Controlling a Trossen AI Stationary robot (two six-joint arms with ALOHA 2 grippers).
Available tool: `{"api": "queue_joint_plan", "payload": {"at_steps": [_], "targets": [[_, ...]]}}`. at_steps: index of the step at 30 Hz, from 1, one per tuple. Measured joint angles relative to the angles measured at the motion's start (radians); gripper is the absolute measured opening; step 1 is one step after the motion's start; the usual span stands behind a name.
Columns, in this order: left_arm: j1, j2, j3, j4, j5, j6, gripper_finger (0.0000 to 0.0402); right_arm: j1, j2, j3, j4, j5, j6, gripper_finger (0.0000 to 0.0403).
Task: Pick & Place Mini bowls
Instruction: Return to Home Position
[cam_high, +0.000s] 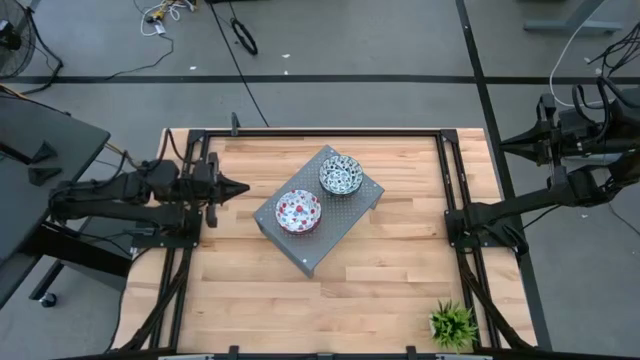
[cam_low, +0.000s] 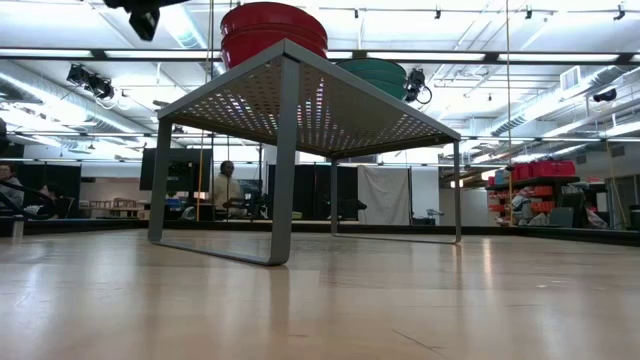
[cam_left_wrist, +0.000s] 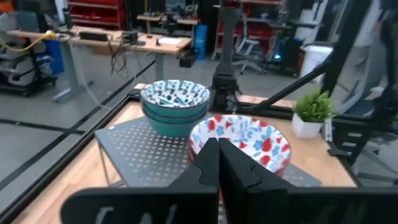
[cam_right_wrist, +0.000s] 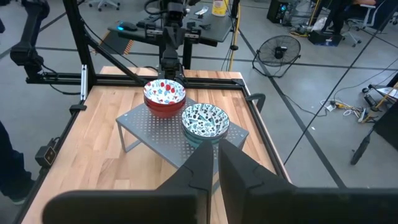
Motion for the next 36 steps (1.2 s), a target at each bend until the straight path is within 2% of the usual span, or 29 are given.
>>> {"api": "queue_joint_plan", "payload": {"at_steps": [14,29,36], "targets": [[-0.043,-0.159,-0.237,0.163,0.034,-0.001,0.0,0.0,0.0,0.0,0.0,0.0,0.0,0.0027],[-0.043,-0.387,-0.407,0.215,0.08,0.017,0.0,0.0,0.0,0.0,0.0,0.0,0.0,0.0027],[-0.043,-0.474,-0.487,0.304,0.08,0.013,0.0,0.0,0.0,0.0,0.0,0.0,0.0,0.0027]]}}
